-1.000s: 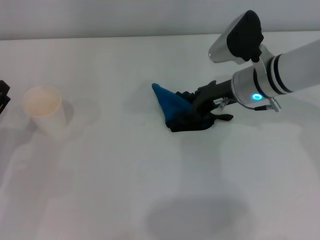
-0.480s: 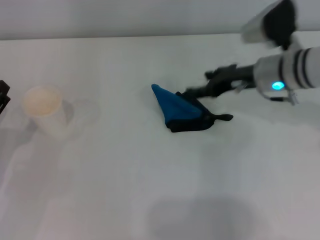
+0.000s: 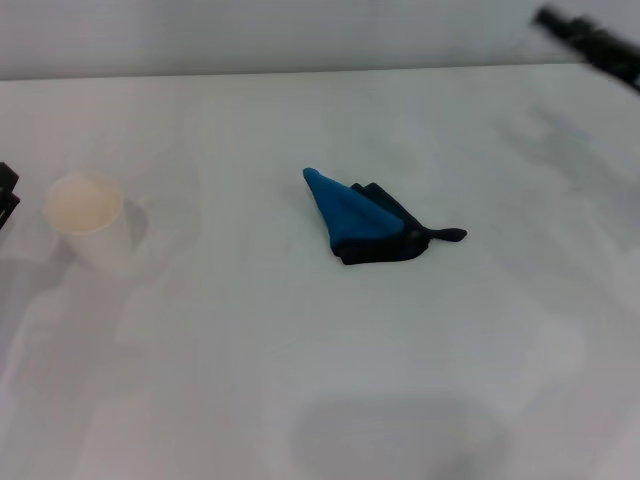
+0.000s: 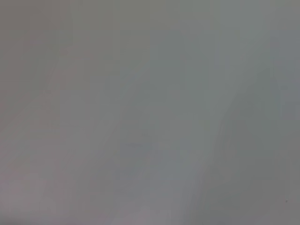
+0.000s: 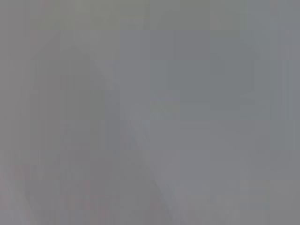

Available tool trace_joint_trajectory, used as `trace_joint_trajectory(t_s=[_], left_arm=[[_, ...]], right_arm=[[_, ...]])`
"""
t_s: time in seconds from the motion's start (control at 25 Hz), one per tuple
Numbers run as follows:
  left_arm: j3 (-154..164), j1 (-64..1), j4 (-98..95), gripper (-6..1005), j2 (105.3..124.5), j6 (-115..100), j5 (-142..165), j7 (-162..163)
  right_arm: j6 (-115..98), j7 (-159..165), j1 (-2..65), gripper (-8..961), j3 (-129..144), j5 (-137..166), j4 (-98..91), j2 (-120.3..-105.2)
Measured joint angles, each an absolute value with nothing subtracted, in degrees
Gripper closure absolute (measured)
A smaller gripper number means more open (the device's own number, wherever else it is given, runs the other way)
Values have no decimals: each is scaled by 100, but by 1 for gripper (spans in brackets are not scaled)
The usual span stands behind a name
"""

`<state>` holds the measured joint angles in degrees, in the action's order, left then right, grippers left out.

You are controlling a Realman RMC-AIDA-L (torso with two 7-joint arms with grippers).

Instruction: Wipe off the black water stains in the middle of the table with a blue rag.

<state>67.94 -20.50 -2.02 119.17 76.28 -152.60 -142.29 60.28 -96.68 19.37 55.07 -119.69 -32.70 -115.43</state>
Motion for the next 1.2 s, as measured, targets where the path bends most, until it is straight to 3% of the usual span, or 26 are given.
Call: trace_joint_trajectory(t_s=[0.44,1.2], left_arm=[[6751,-2098,-311,108,11912,7565,-15357,-14229],[6750,-2269,-525,108,11903,6996,-16110,-14254]], right_arm=[[7255,-15055,1980,83,3814,-13241,-964,-11574],[6286,-15298,2129,88,3210,-13309,-607,-11559]])
